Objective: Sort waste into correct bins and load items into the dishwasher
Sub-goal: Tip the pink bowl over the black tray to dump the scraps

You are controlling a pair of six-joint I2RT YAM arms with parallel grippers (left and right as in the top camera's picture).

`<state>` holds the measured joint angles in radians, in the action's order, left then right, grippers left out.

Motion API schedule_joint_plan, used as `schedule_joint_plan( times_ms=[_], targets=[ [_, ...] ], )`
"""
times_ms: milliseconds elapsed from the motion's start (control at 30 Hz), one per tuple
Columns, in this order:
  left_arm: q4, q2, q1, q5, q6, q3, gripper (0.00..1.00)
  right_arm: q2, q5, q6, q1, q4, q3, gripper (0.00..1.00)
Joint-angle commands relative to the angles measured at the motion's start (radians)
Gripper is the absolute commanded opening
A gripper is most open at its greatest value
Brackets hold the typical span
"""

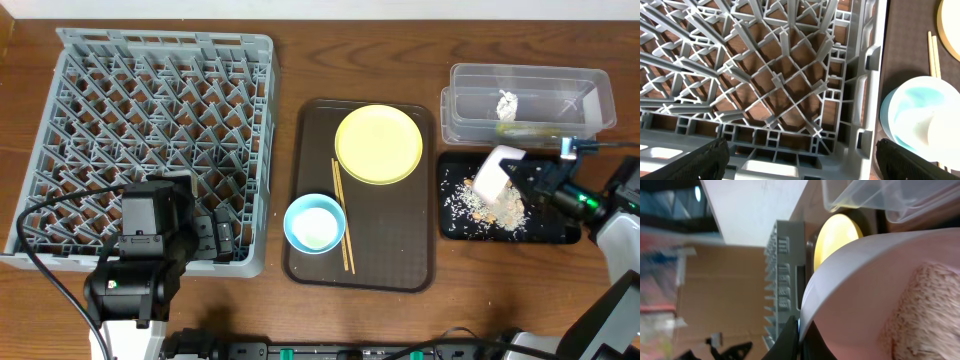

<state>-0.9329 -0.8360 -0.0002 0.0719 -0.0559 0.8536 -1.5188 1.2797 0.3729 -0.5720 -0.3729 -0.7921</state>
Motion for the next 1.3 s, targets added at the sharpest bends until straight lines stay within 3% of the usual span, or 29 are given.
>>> schedule_joint_plan(
  times_ms=[0, 633, 900, 1267],
  targets=[
    [-0.002, 0.001, 0.003, -0.001, -0.013, 0.021, 0.95, -0.006, 0.061, 0.103, -0.039, 0.003, 0.005, 0.01],
    [-0.002, 0.001, 0.003, -0.001, -0.013, 0.021, 0.95, -0.006, 0.099, 0.391, -0.196, 0.201, 0.005, 0.01],
    [-0.002, 0.001, 0.003, -0.001, -0.013, 0.021, 0.95, -0.005, 0.244, 0.353, -0.153, 0.366, 0.005, 0.01],
    [-0.002, 0.001, 0.003, -0.001, -0.013, 0.021, 0.95, -0.005, 0.278, 0.302, -0.111, 0.362, 0.005, 0.01]
  ],
)
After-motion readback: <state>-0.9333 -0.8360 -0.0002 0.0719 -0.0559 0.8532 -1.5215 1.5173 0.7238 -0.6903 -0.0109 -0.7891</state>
